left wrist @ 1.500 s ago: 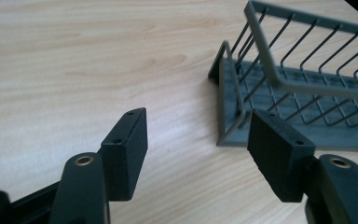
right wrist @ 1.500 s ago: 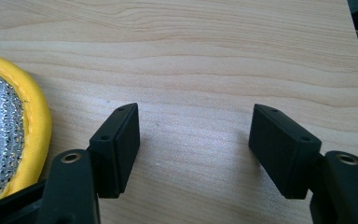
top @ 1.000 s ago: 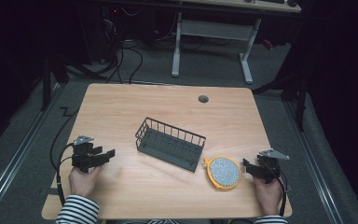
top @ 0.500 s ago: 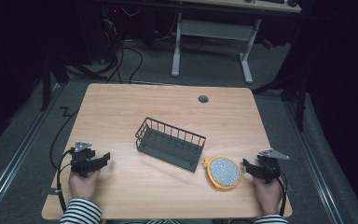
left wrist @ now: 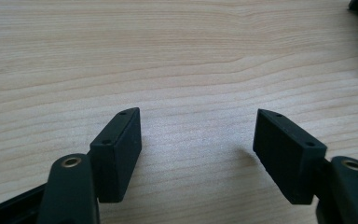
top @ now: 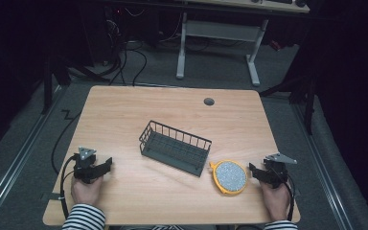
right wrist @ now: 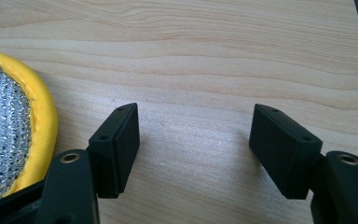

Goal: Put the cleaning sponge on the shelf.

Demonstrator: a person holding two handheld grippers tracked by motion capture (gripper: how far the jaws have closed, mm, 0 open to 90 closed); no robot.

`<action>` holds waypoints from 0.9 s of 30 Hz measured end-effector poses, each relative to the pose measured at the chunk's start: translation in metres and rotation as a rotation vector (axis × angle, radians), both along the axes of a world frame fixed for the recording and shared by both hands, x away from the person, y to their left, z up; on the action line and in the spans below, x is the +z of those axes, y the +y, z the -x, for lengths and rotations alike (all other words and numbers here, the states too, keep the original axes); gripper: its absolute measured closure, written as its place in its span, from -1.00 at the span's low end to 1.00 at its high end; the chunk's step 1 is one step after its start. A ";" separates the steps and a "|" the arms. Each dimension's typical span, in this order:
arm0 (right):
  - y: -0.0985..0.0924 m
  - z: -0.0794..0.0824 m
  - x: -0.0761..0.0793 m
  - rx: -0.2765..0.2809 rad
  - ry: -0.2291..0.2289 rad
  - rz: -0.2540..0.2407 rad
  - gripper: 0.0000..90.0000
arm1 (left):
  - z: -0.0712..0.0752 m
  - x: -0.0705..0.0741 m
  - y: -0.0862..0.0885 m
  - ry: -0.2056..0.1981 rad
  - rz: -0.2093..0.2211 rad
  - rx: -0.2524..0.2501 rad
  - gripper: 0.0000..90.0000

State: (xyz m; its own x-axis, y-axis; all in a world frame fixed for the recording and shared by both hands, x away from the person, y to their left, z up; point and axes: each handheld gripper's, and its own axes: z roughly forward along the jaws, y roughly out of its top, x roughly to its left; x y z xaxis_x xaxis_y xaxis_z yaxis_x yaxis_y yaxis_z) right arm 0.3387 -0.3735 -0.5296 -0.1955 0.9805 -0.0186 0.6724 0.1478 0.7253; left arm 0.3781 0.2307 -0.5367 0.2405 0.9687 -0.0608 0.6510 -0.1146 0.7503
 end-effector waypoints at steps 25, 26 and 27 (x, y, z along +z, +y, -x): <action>0.020 0.015 0.046 0.199 0.098 -0.092 -0.06 | 0.001 0.000 -0.003 0.004 -0.017 -0.013 -0.37; 0.025 0.014 0.047 0.212 0.122 -0.089 -0.07 | 0.001 0.000 -0.003 0.004 -0.017 -0.013 -0.37; 0.030 0.012 0.047 0.228 0.135 -0.083 -0.08 | 0.001 0.000 -0.003 0.004 -0.017 -0.013 -0.37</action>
State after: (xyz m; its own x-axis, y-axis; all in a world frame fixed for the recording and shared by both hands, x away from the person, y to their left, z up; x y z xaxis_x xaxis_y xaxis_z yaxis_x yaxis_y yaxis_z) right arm 0.3267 -0.3435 -0.4828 -0.4065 0.9080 0.1011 0.7197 0.2501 0.6477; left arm 0.3775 0.2276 -0.5369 0.2527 0.9665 -0.0456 0.6527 -0.1355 0.7454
